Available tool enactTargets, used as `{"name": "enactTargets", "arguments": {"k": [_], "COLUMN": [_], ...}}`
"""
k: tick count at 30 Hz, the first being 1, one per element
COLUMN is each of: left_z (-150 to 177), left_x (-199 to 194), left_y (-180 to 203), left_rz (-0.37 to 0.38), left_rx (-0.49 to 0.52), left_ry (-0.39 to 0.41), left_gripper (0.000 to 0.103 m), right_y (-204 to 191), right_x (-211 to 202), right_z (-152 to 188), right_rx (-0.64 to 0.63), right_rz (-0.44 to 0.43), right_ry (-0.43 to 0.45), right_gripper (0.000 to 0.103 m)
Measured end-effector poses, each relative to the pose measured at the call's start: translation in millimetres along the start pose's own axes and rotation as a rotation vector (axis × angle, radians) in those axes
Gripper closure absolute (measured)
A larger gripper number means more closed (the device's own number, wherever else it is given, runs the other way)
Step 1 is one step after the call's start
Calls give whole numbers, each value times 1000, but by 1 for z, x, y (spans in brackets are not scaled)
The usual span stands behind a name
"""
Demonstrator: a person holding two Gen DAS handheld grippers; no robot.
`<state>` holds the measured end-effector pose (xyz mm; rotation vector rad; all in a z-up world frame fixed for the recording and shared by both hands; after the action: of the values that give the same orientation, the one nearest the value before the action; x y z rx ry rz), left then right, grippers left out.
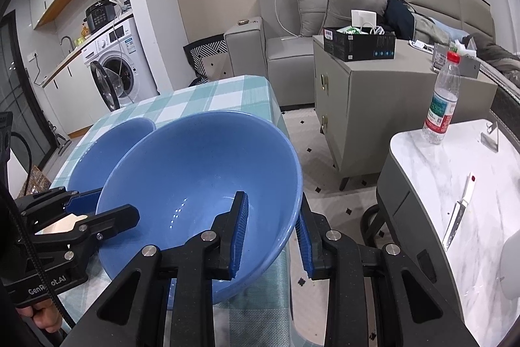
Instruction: Organize plates and bowls
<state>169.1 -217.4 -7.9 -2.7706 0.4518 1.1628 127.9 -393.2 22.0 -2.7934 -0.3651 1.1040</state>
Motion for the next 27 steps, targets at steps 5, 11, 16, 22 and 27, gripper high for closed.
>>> {"name": "enactTargets", "arguments": {"k": [5, 11, 16, 22, 27], "left_z": [-4, -5, -9, -14, -18], "left_x": [-6, -13, -18, -26, -33], "left_y": [-3, -5, -6, -10, -17], "left_rz": [0, 0, 5, -1, -2], "left_rx": [-3, -5, -7, -8, -19], "left_ry": [16, 33, 53, 75, 97], "left_gripper": [65, 65, 65, 65, 65], "right_y": [-8, -14, -19, -26, -36], "right_x": [-10, -20, -26, -33, -40], "right_z": [-3, -8, -9, -13, -17], "right_rx": [-16, -23, -26, -31, -43], "right_rz": [1, 10, 17, 24, 22], "right_ry": [25, 52, 69, 91, 116], "right_gripper": [74, 74, 74, 74, 74]}}
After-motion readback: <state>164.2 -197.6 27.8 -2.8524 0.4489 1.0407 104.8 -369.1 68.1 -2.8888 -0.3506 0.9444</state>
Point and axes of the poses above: each gripper's, at about its wrist camera, not at the fingertips, and x roughly the way its jaws point, y to its right, z to its underside, the point moved 1 cm from there along x, roughly the way its jaws point, and after that the axes turned 7 degrees about -z, right-handed, at the moved point
